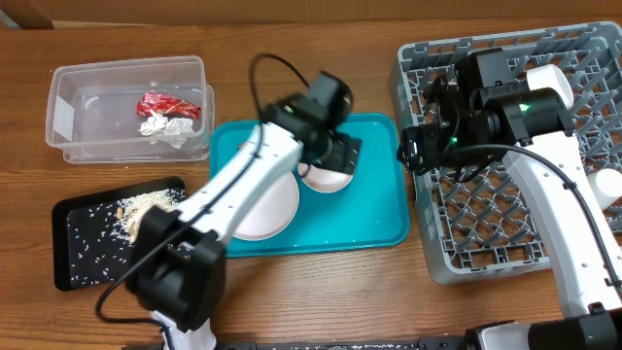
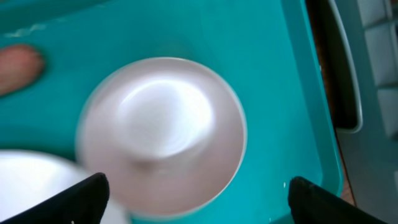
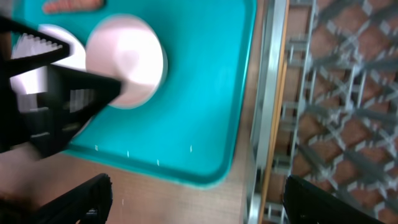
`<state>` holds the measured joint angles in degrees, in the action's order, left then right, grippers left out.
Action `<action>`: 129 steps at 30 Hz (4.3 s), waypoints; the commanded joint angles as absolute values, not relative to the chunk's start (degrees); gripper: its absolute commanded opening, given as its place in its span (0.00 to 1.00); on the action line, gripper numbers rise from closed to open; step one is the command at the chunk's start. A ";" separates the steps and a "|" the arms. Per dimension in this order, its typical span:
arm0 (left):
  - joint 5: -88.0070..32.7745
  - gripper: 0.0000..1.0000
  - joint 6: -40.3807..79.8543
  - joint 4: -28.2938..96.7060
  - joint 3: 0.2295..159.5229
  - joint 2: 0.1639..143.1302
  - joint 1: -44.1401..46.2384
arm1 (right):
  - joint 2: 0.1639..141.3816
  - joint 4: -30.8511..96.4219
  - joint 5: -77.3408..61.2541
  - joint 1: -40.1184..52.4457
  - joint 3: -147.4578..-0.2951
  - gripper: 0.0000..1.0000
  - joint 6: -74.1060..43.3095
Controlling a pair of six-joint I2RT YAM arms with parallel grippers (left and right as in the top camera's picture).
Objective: Sort waste into correct bins and load items into the dishwasher
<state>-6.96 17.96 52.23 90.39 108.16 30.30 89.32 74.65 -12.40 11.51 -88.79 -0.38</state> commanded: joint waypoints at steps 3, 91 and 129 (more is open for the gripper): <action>-5.78 0.95 21.34 60.05 96.18 99.96 21.06 | 89.43 68.23 -12.27 12.43 -88.71 0.93 -5.21; -7.53 0.98 21.91 71.53 96.03 94.37 -7.38 | 124.11 54.59 75.68 6.24 -99.35 0.04 -26.20; -7.51 1.00 21.85 73.84 95.96 94.39 -7.38 | 111.50 64.90 44.14 15.86 -98.76 0.64 -33.89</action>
